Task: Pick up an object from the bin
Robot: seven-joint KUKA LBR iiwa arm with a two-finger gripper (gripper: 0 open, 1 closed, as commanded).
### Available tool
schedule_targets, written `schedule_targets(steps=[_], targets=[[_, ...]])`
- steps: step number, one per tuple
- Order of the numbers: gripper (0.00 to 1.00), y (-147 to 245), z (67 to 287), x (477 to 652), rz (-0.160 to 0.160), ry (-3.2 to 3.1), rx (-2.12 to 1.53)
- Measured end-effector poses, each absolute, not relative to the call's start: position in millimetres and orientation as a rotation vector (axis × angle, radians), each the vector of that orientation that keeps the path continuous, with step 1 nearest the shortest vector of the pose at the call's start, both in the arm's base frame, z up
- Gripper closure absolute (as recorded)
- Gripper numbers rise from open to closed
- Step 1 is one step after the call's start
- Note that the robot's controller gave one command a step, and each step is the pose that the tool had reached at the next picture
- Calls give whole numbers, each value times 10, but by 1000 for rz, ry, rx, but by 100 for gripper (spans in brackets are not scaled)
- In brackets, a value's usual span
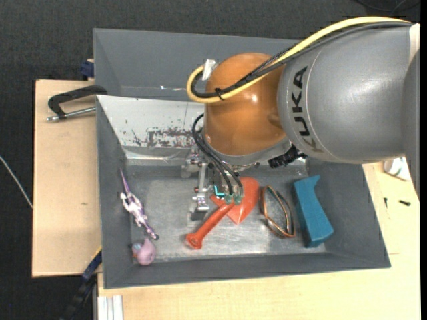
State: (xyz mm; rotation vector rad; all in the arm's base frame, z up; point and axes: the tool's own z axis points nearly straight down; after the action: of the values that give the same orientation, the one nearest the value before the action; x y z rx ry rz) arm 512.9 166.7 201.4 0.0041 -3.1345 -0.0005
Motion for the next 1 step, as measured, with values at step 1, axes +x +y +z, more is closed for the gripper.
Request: schedule_targets(steps=[1], targets=[[0,1659,2055,5149,-3,-3143,1]])
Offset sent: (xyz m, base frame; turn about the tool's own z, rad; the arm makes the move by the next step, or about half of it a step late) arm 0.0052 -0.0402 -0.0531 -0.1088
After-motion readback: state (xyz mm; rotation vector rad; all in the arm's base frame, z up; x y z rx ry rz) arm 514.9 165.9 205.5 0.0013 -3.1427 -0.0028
